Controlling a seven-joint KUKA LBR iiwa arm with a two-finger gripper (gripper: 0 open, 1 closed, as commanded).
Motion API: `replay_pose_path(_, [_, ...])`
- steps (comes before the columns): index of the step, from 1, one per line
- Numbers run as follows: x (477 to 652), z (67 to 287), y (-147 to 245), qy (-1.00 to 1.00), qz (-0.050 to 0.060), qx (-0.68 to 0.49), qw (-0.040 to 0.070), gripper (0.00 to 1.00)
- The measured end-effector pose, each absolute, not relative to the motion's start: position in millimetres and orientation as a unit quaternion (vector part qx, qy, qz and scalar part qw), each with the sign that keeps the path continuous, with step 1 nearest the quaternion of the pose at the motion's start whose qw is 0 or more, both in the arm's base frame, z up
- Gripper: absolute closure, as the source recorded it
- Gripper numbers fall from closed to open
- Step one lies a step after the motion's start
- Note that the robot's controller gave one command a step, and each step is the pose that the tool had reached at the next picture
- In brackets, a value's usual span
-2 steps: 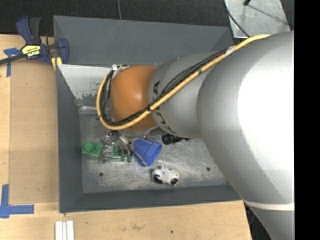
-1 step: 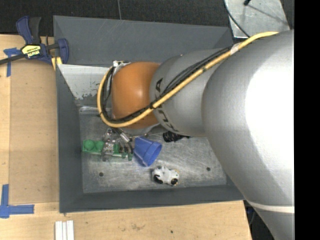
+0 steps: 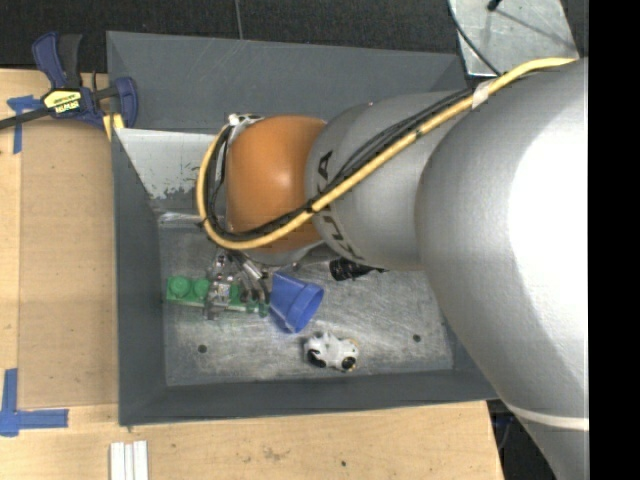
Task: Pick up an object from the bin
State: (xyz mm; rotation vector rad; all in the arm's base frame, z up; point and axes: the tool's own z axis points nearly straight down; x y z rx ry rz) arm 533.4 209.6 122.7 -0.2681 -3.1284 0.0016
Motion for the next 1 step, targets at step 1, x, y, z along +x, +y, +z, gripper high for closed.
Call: replay_pose_path(1, [533.9, 140.5, 209.6, -0.996, 0.000, -0.086, 0.000, 1.00])
